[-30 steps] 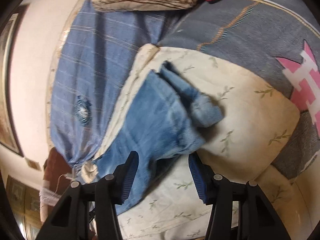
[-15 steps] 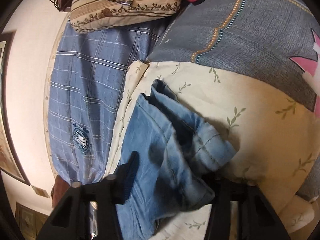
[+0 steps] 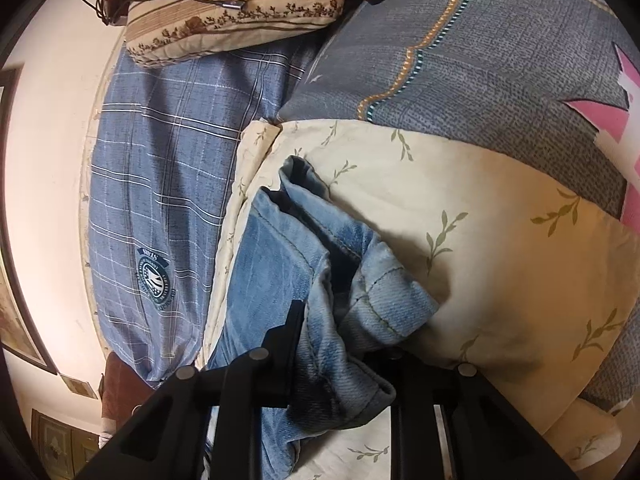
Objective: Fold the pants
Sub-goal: 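Lift the held leg and fold it over onto the other leg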
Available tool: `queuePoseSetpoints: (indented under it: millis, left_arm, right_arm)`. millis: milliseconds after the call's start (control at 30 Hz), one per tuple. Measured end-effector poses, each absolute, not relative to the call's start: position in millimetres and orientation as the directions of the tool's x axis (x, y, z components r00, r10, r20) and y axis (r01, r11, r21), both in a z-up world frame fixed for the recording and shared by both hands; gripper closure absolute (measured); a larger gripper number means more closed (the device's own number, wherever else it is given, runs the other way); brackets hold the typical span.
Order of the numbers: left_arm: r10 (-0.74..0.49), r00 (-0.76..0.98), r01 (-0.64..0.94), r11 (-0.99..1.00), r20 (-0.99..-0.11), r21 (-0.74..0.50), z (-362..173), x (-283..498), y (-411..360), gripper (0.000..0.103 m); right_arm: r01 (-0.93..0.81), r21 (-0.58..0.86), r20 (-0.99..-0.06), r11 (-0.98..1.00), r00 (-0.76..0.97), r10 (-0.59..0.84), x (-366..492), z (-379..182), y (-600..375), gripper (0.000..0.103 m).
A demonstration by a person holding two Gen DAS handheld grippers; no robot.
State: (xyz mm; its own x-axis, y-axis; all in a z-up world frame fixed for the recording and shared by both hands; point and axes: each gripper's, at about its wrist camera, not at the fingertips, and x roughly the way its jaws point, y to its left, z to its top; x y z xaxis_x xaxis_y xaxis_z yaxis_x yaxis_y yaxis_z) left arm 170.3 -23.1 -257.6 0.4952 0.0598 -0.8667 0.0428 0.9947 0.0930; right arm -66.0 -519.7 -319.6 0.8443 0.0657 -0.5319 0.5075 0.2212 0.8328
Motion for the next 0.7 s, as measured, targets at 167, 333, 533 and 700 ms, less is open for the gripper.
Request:
queuePoseSetpoints:
  millis: [167, 333, 533, 700]
  left_arm:
    - [0.009, 0.515, 0.034, 0.999, -0.857, 0.031, -242.6, 169.5, -19.8, 0.006]
    - [-0.040, 0.583, 0.051, 0.999, -0.812, -0.013, -217.3, 163.4, -21.9, 0.006]
    - [-0.082, 0.606, 0.109, 0.994, -0.791, -0.019, -205.1, 154.8, -30.2, 0.006]
    - [-0.095, 0.617, 0.112, 0.993, -0.781, -0.032, -202.0, 150.9, -20.8, 0.006]
  right_arm:
    - [0.546, 0.784, -0.590, 0.296, 0.804, 0.081, -53.0, -300.7, -519.5, 0.079]
    - [0.548, 0.691, -0.631, 0.472, 0.776, 0.023, -34.3, -250.3, -499.1, 0.088]
    - [0.491, 0.598, -0.623, 0.633, 0.782, -0.017, -12.6, -196.4, -454.2, 0.088]
    - [0.396, 0.527, -0.612, 0.752, 0.791, 0.012, 10.2, -163.8, -400.9, 0.088]
